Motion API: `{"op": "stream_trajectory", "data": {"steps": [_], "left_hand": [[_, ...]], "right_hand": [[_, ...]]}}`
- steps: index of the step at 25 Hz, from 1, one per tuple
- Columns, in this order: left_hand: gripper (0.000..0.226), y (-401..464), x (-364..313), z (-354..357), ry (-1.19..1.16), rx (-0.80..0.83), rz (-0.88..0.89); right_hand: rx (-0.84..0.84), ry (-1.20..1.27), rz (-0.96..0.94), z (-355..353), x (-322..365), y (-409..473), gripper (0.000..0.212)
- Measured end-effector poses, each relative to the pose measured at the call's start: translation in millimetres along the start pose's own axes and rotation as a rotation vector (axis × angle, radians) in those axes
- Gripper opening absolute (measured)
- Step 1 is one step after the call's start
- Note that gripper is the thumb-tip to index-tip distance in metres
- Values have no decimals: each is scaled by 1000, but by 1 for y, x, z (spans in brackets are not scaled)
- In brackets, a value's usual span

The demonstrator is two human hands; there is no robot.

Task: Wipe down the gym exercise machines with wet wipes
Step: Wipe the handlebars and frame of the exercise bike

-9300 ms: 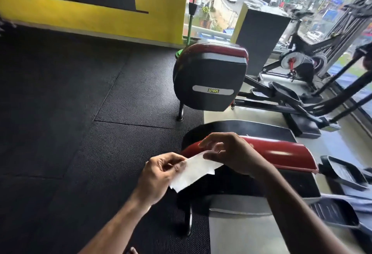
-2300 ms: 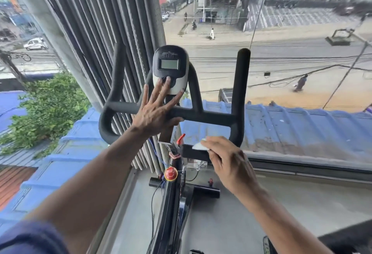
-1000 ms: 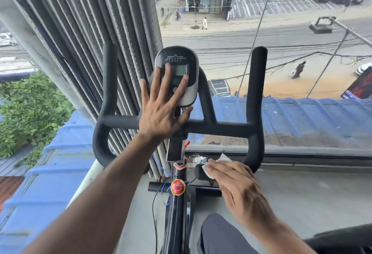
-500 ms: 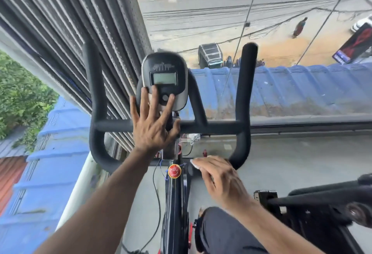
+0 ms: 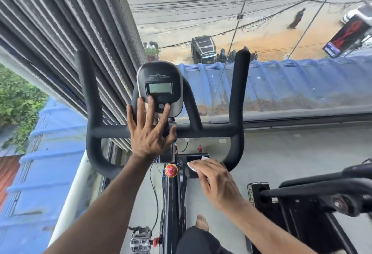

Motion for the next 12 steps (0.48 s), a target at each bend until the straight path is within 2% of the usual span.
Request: {"op": "stream_trajectory", "data": {"steps": [6, 8, 12], "left_hand": [[86, 4, 0, 1, -12, 32, -25], [86, 2, -3, -1, -36, 52, -47], [93, 0, -4, 0, -31, 65, -56]], "right_hand": [[59, -51, 29, -1, 6, 6, 38], [65, -30, 20, -3, 3, 4, 35], [-43, 11, 71, -3, 2, 2, 30]]}}
Point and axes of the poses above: each hand's wrist, its own y-axis towards the middle knuckle, its own z-axis out of the palm, x = y × z, the point moved 6 cm from there along y, towards the middle knuckle, and after that the axes turned 7 degrees about -y, right-handed, at the moved point
